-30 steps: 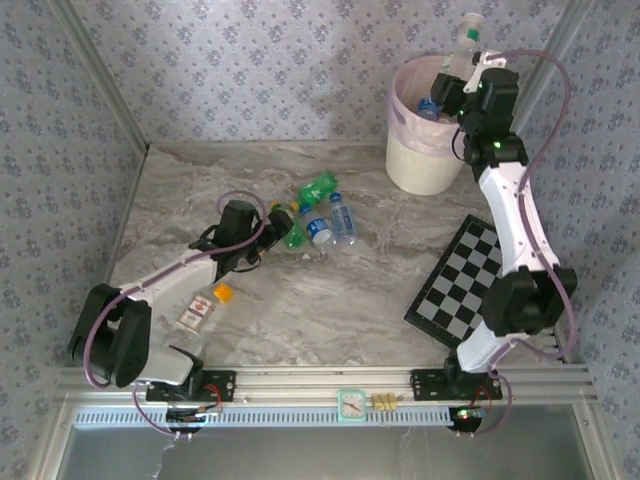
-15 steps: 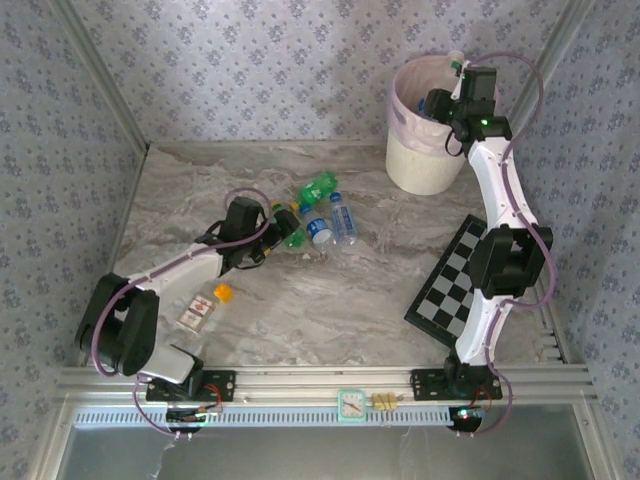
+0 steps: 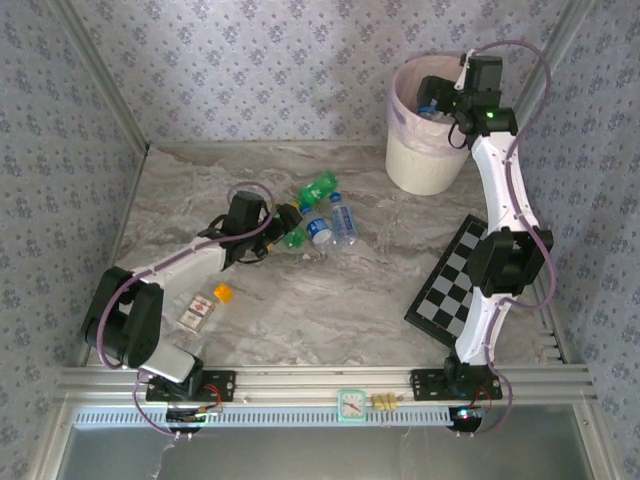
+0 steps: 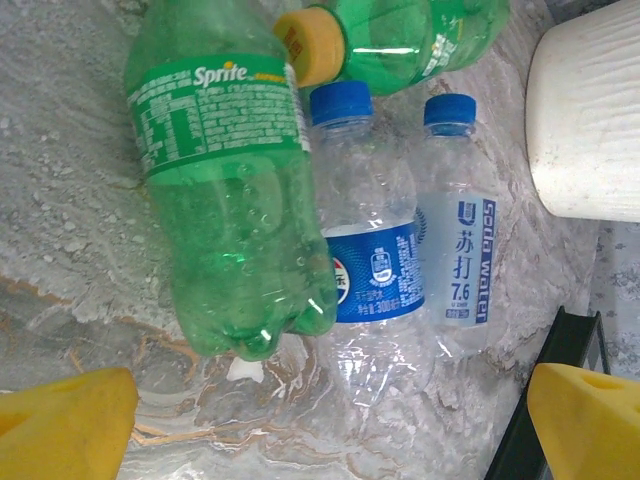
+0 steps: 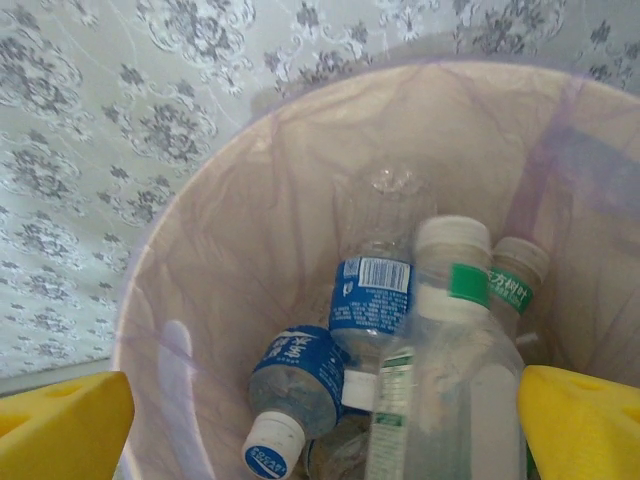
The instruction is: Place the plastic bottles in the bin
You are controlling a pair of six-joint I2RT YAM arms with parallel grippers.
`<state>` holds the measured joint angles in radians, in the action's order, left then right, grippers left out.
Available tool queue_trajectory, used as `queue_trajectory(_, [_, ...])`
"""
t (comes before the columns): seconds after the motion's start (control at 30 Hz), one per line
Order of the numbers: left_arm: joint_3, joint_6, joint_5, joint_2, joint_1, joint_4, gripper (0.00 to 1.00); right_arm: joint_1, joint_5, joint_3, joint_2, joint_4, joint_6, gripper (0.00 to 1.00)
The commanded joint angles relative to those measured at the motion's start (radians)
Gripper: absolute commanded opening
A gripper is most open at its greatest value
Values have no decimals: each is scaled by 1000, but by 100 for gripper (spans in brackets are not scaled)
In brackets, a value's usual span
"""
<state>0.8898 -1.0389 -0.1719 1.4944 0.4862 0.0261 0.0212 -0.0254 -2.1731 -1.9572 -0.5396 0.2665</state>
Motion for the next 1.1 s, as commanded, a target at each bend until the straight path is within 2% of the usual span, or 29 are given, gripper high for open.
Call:
queue_trajectory(0.0, [32, 21, -5, 7, 5, 11, 100, 6, 7, -39, 35, -26, -31, 100])
queue_trajectory(0.13, [42, 33, 3, 8, 3, 24, 100, 23, 15, -18, 93, -22, -55, 100])
queue_trajectory(0.27, [49, 50, 15, -1, -6, 41, 100, 60, 19, 73, 180, 1, -77, 100])
queue_trajectory(0.63, [13, 103, 108, -82, -57, 76, 100, 286, 51, 585, 462, 167, -97, 100])
queue_trajectory(0.9, [-64, 93, 170, -180, -124, 84, 100, 453, 18, 811, 462, 187, -68, 100])
queue_trajectory(1.07, [-95, 72, 204, -216, -149, 89, 100, 503, -42, 828, 375, 146, -82, 100])
